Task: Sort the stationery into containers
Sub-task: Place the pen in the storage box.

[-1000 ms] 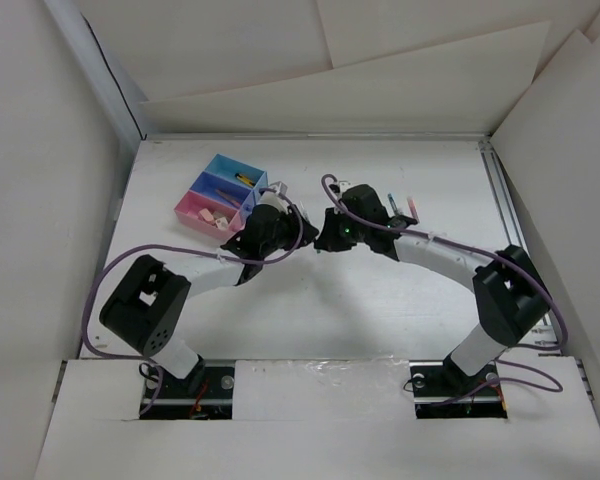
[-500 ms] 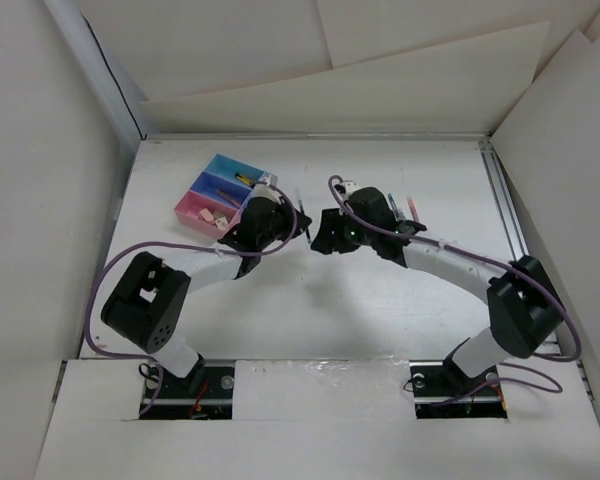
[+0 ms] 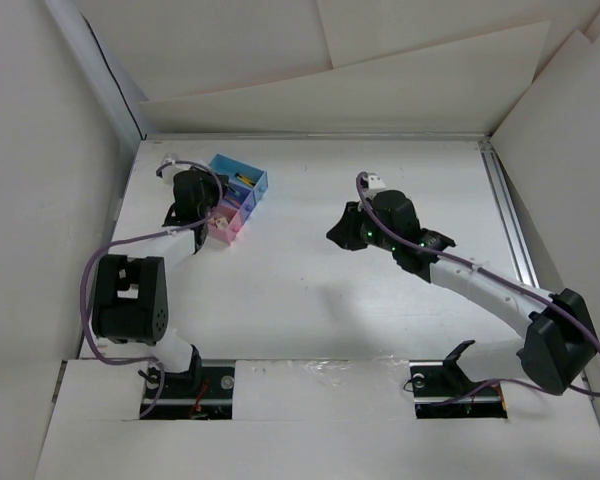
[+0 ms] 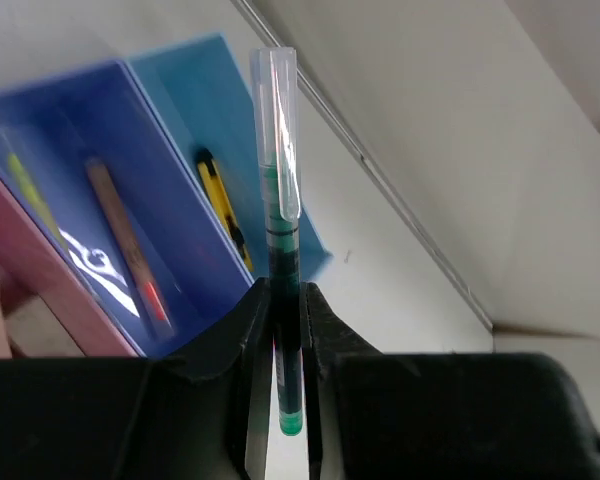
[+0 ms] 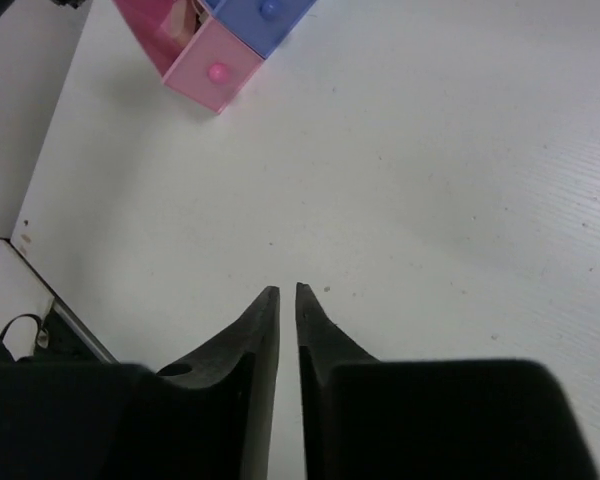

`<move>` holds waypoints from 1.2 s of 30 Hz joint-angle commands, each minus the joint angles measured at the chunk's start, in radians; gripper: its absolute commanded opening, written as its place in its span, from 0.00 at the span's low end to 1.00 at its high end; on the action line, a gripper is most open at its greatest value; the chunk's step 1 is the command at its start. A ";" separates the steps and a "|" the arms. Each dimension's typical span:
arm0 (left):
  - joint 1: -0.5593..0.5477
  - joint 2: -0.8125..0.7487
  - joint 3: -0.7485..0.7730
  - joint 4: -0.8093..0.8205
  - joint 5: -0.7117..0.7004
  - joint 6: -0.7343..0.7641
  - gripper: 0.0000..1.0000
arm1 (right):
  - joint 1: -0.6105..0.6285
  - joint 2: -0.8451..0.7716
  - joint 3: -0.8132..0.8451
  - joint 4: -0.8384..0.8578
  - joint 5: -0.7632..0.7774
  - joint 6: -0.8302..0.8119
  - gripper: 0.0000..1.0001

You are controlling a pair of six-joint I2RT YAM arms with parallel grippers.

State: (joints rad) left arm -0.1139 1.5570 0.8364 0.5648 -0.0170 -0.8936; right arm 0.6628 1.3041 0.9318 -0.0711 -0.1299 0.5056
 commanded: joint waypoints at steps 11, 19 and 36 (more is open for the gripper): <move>0.036 0.153 0.168 -0.062 -0.081 -0.024 0.04 | -0.022 -0.014 -0.016 0.044 0.053 0.022 0.00; 0.036 0.163 0.138 -0.048 -0.090 -0.053 0.17 | -0.040 -0.023 -0.025 0.044 0.053 0.022 0.00; -0.017 -0.073 -0.051 0.055 -0.195 -0.018 0.34 | -0.106 -0.043 -0.044 0.025 0.122 0.060 0.00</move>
State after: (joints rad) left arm -0.1017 1.5875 0.7918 0.5335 -0.1513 -0.9474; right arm 0.5884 1.2942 0.8982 -0.0719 -0.0498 0.5434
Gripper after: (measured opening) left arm 0.338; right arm 0.010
